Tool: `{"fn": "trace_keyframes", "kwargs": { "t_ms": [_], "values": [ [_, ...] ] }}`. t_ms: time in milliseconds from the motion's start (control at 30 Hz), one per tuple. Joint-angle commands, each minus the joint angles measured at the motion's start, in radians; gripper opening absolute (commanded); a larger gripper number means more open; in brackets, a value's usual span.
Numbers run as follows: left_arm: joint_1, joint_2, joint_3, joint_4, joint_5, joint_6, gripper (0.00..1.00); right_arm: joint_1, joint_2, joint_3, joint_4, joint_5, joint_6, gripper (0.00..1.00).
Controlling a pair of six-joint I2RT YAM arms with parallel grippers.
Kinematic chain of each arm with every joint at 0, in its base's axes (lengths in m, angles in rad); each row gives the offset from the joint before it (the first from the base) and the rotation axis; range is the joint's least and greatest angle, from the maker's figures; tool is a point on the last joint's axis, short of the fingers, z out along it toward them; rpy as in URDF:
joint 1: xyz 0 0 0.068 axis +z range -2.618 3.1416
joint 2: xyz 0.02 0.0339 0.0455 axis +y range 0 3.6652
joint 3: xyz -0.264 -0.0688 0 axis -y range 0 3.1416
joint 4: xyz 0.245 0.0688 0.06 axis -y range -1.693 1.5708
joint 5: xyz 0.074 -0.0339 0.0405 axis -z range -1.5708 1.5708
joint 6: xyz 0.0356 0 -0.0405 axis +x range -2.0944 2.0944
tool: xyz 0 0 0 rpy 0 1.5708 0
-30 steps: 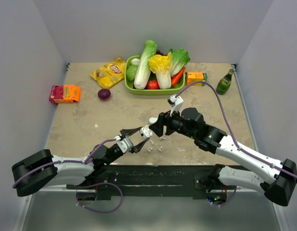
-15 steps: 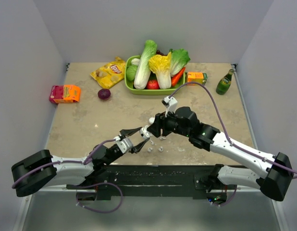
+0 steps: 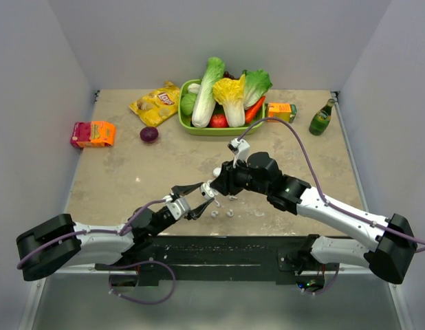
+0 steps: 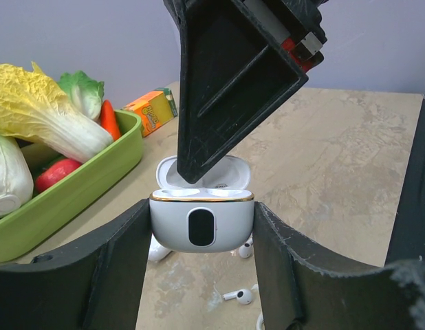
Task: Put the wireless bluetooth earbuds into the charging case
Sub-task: Adjust the charging case.
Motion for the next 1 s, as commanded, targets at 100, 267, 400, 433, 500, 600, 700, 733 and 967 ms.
{"fn": "trace_keyframes", "kwargs": {
  "t_ms": [100, 267, 400, 433, 500, 600, 700, 733, 967],
  "values": [
    [-0.006, -0.005, -0.005, 0.172, -0.001, -0.007, 0.0, -0.002, -0.006, 0.005, 0.042, -0.028, 0.008, 0.27],
    [-0.006, 0.003, -0.005, 0.181, -0.006, -0.007, 0.0, -0.002, 0.002, 0.012, 0.032, -0.038, -0.004, 0.17],
    [-0.005, 0.014, -0.003, 0.184, -0.014, -0.015, 0.0, -0.001, 0.008, 0.031, 0.013, -0.028, -0.043, 0.0],
    [-0.006, 0.021, 0.0, 0.184, -0.018, -0.019, 0.0, -0.002, 0.009, 0.038, 0.0, -0.028, -0.055, 0.0],
    [-0.006, 0.027, 0.006, 0.175, -0.018, -0.031, 0.04, -0.001, -0.006, 0.051, -0.02, -0.011, -0.092, 0.0],
    [-0.006, 0.026, 0.028, 0.099, -0.029, -0.059, 0.35, -0.002, -0.04, 0.075, -0.059, 0.009, -0.153, 0.0],
    [-0.006, 0.015, 0.084, -0.059, -0.067, -0.097, 0.53, -0.001, -0.051, 0.113, -0.116, 0.021, -0.208, 0.0],
    [-0.006, 0.023, 0.103, -0.094, -0.061, -0.097, 0.6, -0.001, -0.051, 0.123, -0.132, 0.021, -0.221, 0.0],
    [-0.006, 0.058, 0.161, -0.159, -0.066, -0.105, 1.0, -0.001, -0.064, 0.155, -0.196, 0.011, -0.274, 0.0]
  ]
}}
